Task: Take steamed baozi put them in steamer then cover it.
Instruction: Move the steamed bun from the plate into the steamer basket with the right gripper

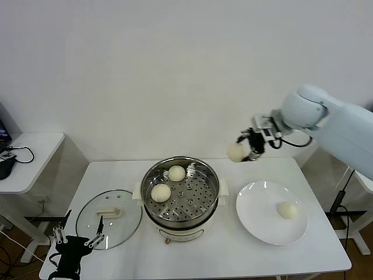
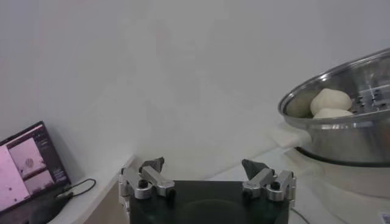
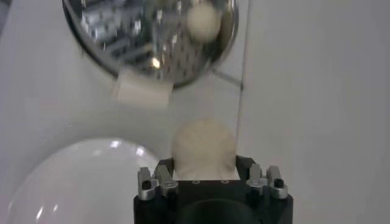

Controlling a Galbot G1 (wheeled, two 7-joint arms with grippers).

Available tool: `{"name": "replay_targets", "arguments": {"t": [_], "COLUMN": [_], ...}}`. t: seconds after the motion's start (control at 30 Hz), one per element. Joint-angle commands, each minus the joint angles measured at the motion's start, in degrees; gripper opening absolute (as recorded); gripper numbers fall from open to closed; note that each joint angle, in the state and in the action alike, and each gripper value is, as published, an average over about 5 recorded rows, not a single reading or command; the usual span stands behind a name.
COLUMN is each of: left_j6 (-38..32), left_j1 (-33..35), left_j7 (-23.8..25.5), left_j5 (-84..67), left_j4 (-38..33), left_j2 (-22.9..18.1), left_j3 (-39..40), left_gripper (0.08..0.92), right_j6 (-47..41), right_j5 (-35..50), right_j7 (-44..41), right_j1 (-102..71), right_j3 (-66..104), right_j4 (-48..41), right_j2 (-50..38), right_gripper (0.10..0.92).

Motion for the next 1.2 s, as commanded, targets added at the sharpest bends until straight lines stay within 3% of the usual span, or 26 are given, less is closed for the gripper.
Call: {"name": "replay_targets", "arguments": {"t": [0.03,0.37,0.8,1.2], "left_j6": [0.05,0.07,-0.11,-0.28], "left_j1": [0.19,0.44,0.85,0.69], "left_j7": [0.03,0.03,-0.12,-0.2], "left_j5": [-0.18,-0.26,-0.38,-0.85], "left_j4": [0.04,-0.39,-0.72,-0.4], "left_j2": [-0.09,-0.95,-1.61,-1.57], "left_j3": [-0.99,-2.17,-2.42,-2.72], "left_gripper": [0.823,0.823,0.823,0.823], "right_j6": [1.61,11.47,21.24,23.2], "right_j5": [4.92,-1.26,-11.44,-12.57], "right_j7": [3.09,5.35,4.8,3.35], "right_j1": [4.19,0.69,-2.51,-2.58], "right_j3": [-6.83,-15.42,-18.87,-19.81], "right_j4": [0.75,-0.19,-1.43,0.56], "right_j2": [13.11,20.57,23.41,24.08], "right_gripper": [0.628,0.628,0.632,0.641]}}
